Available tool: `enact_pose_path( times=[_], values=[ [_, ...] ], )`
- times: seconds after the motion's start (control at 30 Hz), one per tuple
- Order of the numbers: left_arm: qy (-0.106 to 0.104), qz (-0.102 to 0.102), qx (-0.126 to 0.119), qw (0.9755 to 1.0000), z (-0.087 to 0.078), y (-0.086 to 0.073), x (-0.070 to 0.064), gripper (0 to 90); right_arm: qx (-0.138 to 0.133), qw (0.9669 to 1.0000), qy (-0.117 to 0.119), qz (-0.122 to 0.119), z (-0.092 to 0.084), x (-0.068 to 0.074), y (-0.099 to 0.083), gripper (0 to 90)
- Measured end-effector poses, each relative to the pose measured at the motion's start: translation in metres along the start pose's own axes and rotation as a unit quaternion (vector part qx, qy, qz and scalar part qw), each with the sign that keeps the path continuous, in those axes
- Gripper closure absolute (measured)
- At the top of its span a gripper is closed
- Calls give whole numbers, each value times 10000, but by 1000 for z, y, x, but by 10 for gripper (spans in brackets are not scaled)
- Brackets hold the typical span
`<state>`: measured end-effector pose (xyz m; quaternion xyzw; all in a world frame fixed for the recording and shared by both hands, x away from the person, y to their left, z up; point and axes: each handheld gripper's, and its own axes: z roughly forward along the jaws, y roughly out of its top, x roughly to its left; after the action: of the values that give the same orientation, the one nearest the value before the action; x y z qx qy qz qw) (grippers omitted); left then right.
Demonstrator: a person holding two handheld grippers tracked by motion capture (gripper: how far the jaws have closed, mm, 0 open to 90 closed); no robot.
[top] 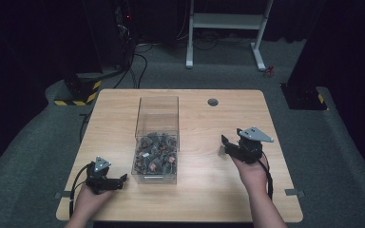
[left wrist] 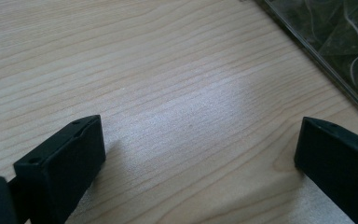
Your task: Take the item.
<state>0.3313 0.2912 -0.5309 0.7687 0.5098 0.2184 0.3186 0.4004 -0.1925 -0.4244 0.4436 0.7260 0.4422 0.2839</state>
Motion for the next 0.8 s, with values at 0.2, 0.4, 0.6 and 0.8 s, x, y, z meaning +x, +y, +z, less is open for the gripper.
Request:
enact_pose_path(
  times=[0.2,0.4,0.6,0.8],
  values=[
    [-5,-29,-6,10000,0,0,-1,21,-123,9999,-39,22,-7,3,-5,229],
    [-6,-32,-7,10000,0,0,-1,21,-89,9999,-136,32,-12,3,-13,187],
    [-3,-38,-6,10000,0,0,-1,21,-30,9997,-232,4,-21,-1,-24,179],
    [-1,-50,-7,10000,0,0,-1,21,112,9995,-283,-21,-29,-6,-40,176]
  ],
)
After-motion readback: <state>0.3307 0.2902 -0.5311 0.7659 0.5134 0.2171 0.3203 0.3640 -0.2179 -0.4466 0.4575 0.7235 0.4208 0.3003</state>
